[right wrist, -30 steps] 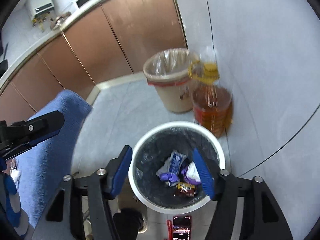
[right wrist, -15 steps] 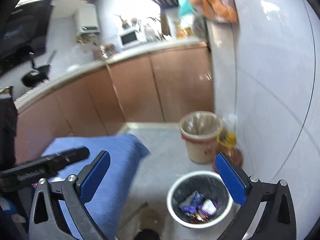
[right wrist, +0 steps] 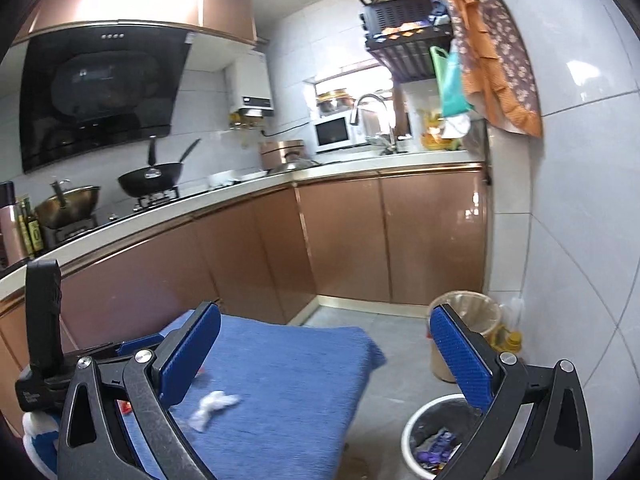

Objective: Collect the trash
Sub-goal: 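Move both open tools back over the towel, then grasp the red-tied plastic bag with the left tool while the right tool grasps the clear plastic bag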

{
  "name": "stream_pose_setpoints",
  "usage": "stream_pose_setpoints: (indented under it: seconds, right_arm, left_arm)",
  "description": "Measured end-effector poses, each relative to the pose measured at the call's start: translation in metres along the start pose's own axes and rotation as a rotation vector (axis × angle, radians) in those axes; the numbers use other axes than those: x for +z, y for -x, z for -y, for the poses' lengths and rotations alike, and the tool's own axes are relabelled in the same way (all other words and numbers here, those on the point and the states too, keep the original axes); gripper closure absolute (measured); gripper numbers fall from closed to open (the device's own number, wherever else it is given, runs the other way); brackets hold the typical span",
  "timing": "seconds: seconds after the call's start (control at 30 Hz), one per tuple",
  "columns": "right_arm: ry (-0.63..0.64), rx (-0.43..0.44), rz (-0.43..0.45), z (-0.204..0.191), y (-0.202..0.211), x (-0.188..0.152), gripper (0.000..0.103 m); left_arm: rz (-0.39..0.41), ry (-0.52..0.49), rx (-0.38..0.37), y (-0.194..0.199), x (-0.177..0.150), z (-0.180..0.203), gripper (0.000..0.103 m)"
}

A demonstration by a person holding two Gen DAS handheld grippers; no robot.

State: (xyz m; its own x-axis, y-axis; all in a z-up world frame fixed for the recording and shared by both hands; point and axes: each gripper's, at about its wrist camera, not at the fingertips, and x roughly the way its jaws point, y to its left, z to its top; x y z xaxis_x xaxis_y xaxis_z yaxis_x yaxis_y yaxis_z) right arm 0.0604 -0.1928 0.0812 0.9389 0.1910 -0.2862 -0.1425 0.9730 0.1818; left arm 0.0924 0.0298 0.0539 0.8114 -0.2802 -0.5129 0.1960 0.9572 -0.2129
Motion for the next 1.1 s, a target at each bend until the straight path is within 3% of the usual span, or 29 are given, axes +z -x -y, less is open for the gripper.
stream_pose_setpoints:
  seconds: [0.47,0.73,0.97,1.1]
  right_arm:
    - [0.001,0.128,-0.162,-0.059,-0.061,-0.035,0.002]
    - [0.003,0.216,-0.382,-0.095,-0.131,-0.084,0.024]
    - [-0.040,0.285,-0.600,-0.119,-0.192,-0.132,0.040]
    - [-0.071,0.293,-0.671,-0.126,-0.216,-0.148,0.045]
  left_arm:
    - [-0.048,0.101,0.148,0.009,-0.032,-0.120,0.053]
    - [-0.248,0.264,0.163,-0.032,-0.082,-0.188,0.054]
    - [-0.391,0.393,0.123,-0.068,-0.112,-0.213,0.056]
    - [-0.421,0.406,0.110,-0.081,-0.115,-0.215,0.068]
